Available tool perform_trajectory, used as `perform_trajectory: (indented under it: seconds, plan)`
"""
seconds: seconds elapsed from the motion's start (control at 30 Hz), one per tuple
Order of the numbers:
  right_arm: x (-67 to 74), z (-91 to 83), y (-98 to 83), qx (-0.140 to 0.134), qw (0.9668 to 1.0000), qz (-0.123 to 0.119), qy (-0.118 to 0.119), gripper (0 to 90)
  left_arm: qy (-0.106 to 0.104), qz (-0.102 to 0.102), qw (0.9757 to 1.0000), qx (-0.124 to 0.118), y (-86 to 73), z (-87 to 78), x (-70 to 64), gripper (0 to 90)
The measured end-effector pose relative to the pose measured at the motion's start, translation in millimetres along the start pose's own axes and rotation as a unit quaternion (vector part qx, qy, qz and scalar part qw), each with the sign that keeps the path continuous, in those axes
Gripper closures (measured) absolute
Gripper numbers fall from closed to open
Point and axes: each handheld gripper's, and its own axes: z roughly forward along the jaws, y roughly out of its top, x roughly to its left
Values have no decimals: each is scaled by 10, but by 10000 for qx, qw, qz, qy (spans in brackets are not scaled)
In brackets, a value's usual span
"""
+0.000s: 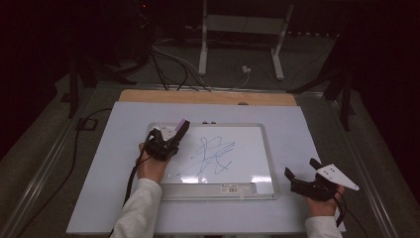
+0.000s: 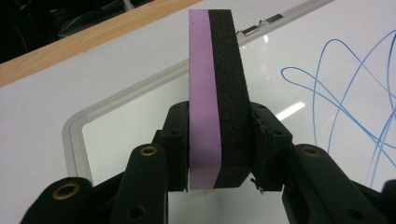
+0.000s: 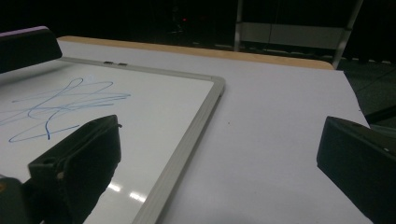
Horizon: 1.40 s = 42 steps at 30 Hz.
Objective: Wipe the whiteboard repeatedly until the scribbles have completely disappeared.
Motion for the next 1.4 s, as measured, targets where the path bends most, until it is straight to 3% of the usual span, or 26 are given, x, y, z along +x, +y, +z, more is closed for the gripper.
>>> perform_trajectory:
  seconds: [0.63,0.83,1.13,1.27,1.4]
  plan:
    - [0,-7,4,-2,10000,7,14,1,202,467,9985,201,-14,80,-127,642]
    - [-2,-5,4,1,10000,8,22,1,181,624,9975,268,-29,102,-180,641]
    - [-3,-5,4,5,10000,9,21,1,258,1063,9934,358,-55,125,-348,634]
    - [-1,-4,4,8,10000,5,24,1,-21,1102,9929,450,-62,124,-374,585]
    - [-1,-5,4,10,10000,7,25,1,-481,852,9940,479,-81,133,-351,470]
